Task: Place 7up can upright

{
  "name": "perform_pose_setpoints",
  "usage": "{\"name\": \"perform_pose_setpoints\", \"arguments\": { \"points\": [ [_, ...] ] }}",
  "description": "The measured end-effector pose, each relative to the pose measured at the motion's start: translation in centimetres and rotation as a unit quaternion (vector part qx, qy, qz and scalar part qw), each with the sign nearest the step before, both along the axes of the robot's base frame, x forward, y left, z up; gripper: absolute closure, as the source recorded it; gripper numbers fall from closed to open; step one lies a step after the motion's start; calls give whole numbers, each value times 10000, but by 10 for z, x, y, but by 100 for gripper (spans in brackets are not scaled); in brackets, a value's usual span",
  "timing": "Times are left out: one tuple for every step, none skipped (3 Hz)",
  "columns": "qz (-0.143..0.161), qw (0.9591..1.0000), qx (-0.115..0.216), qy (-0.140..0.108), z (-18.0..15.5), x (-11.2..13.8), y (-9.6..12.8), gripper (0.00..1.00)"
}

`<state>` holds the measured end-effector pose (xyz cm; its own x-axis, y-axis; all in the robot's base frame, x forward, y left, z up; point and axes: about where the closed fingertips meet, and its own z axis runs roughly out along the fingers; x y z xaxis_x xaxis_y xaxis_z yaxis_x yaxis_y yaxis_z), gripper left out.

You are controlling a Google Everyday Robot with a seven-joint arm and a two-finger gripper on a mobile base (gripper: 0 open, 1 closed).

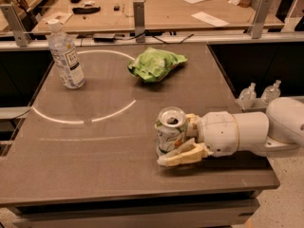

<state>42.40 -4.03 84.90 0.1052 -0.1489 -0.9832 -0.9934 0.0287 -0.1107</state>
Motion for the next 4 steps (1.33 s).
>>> {"name": "perform_pose_setpoints", "arguments": {
  "points": [
    [0, 10000, -37, -1, -1, 0, -1, 0],
    [38, 10000, -67, 30, 1, 2, -7, 0],
    [300, 9993, -132, 171, 20, 7, -32, 0],
    [340, 9992, -129, 166, 22, 6, -32, 0]
  ]
}}
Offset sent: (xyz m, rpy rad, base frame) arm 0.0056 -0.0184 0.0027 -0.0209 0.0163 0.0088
